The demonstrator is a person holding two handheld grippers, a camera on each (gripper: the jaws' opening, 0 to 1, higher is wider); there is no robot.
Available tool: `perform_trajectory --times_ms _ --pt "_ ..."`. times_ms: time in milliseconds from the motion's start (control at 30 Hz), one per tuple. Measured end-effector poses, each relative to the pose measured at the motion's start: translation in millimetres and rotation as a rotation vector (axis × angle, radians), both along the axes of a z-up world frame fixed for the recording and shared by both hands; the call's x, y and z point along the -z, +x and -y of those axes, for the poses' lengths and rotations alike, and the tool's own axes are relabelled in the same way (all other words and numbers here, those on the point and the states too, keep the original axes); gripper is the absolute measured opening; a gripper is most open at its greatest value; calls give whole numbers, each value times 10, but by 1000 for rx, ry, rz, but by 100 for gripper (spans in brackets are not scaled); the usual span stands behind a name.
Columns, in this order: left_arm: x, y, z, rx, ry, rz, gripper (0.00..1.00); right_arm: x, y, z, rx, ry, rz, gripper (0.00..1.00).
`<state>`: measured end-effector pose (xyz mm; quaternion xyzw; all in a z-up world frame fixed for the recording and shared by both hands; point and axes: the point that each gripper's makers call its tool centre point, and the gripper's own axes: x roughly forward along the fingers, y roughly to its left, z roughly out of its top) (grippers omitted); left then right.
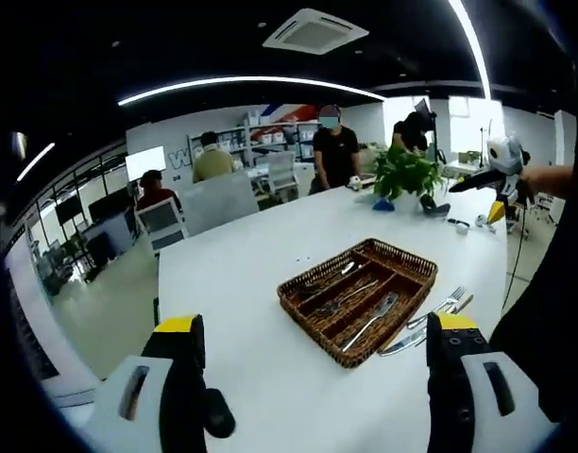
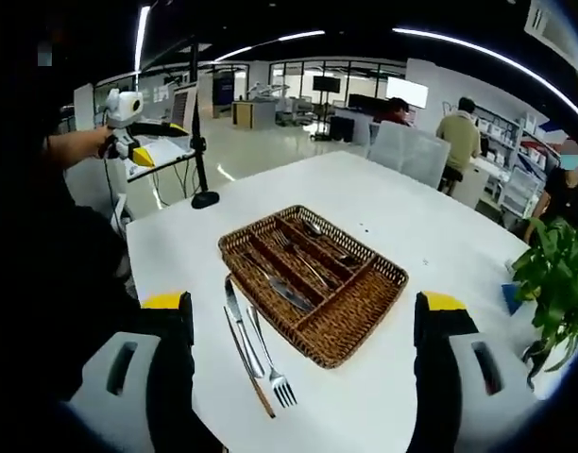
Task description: Arrange the knives, forks, and spoons in their matching storage slots by inserting each utensil handle-first until every utensil is classified and aligned in the correct compartment
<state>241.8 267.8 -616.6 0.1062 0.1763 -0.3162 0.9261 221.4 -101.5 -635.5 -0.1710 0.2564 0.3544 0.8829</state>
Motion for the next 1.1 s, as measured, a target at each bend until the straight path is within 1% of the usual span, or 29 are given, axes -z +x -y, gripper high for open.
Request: perform_trajectory --times_ms 67,167,233,267,333,367,400,433,467,567,633,700,767,833,1100 --pt "-19 -29 -13 -7 5 5 99 -11 38 58 -2 4 -2 100" --pt "-44 -76 27 -4 -4 8 99 -19 56 75 -5 7 5 100" --pt "-19 -107 44 9 19 14 99 11 68 107 -1 4 3 100" --pt "10 -128 52 15 29 3 99 26 67 112 0 3 1 100" --pt "32 -160 70 22 33 -2 99 72 46 117 -10 -10 -8 100" --pt "37 -167 46 24 31 -3 99 81 37 120 -18 -17 -9 100" --pt "42 -175 49 29 24 -6 99 77 24 98 -45 -25 2 98" --pt "40 -182 60 32 21 -10 99 73 -2 70 -75 -25 5 94" --pt "37 -189 73 36 26 -5 99 80 -13 66 -80 -28 -4 93" --pt "29 -178 91 39 21 2 99 125 7 67 -81 -61 -15 96" --pt "23 -175 93 38 19 10 99 143 0 40 -94 -76 -21 96" --pt "20 -179 103 41 15 12 99 166 -18 22 -101 -77 -39 96" --pt "13 -184 115 43 9 12 99 182 -35 -11 -109 -79 -46 96" --pt "6 -188 109 41 11 17 99 245 -54 -15 -104 -81 -79 97" --pt "22 -231 136 35 6 9 99 326 -41 -28 -110 -102 -74 95"
